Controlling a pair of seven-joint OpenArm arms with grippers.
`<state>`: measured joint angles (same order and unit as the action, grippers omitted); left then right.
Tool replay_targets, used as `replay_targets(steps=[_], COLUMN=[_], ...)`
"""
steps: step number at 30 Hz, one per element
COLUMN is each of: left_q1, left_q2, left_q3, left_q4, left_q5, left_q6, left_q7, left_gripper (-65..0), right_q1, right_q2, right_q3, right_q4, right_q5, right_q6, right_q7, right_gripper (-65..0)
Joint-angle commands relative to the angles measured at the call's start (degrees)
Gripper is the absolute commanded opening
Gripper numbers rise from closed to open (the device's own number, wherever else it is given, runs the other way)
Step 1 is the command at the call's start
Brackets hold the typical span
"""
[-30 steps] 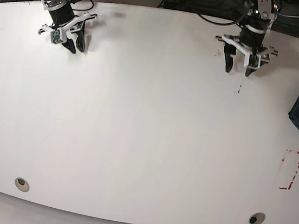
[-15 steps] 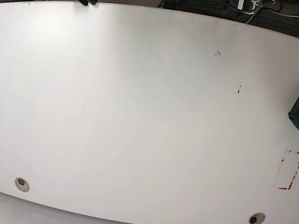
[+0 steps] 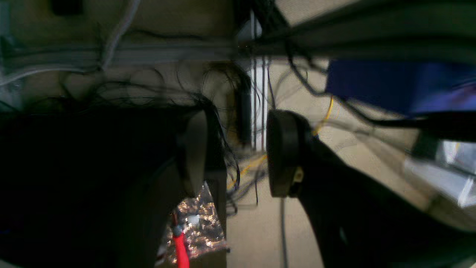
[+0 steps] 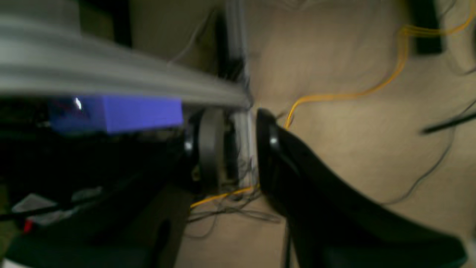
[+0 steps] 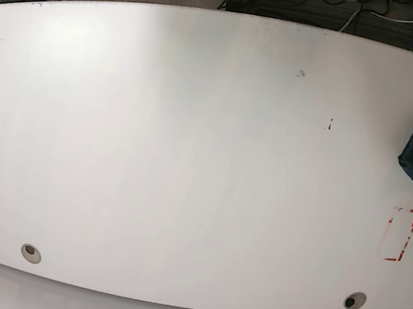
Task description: Fold the T-shirt properly
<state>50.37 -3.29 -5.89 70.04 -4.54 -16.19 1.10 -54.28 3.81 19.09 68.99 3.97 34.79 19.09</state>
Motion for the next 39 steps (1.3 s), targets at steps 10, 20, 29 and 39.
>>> replay_targets(steps=[10,20,29,39], left_q1=[-18.15,-33.27,-43.29,-44.44], left_q2=[-0.18,-0.01,-0.1,-0.1], left_q3=[3.65,4.88,5.06,5.06], left_q4=[-26.83,-46.96,-57.95,-58.13], left_q5=[1.15,1.5,1.5,1.5], left_q6=[-0.3,-0.3,6.03,8.23], left_q7=[-1.06,-1.15,-1.15,-1.15], left_gripper=[-41.1,-41.1,-41.1,-41.1], right_q1=[17.75,32.26,40.0,42.63], right_q2=[0.71,3.53,3.79,3.88], right_q3=[0.38,0.12,0.12,0.12], right_q4=[-25.61,-45.04,-49.78,-49.78], right_q5=[-7.44,-12.1,-20.01,-21.51], right_q6=[-4.68,-9.42,-15.49,-15.93], right_q7=[1.96,1.87,-0.32,-3.14], right_gripper=[-50.6,-50.6,-49.8,-49.8])
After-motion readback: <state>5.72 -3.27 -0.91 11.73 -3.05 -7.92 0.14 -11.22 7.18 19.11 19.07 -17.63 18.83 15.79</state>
